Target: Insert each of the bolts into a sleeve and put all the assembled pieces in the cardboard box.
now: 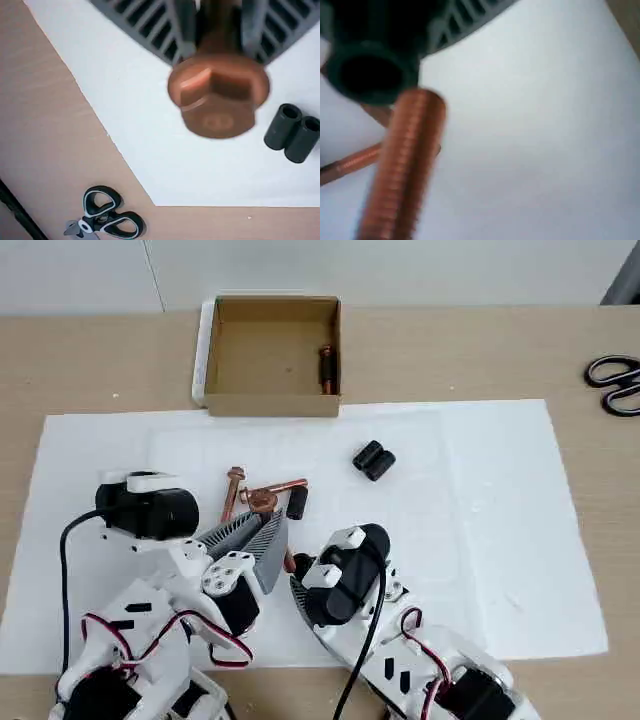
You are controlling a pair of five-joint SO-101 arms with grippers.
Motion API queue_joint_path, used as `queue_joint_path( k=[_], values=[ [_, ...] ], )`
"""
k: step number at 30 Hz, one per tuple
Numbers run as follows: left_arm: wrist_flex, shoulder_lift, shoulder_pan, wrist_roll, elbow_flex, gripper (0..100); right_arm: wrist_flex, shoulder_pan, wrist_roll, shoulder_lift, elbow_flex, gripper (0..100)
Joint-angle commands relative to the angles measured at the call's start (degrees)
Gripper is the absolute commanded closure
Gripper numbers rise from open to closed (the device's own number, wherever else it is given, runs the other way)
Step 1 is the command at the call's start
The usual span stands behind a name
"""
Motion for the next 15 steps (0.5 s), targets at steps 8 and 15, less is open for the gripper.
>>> queue_joint_path(
  k=[8,15],
  values=[
    [-0.35,-0.35,0.44,0.44,0.66,99,-0.57,-2.51,0.00,0.13,-0.70,99.6],
    [-0.44,-0.35,0.44,0.44,3.82,99,-0.57,-2.51,0.00,0.04,-0.70,99.6]
  ],
)
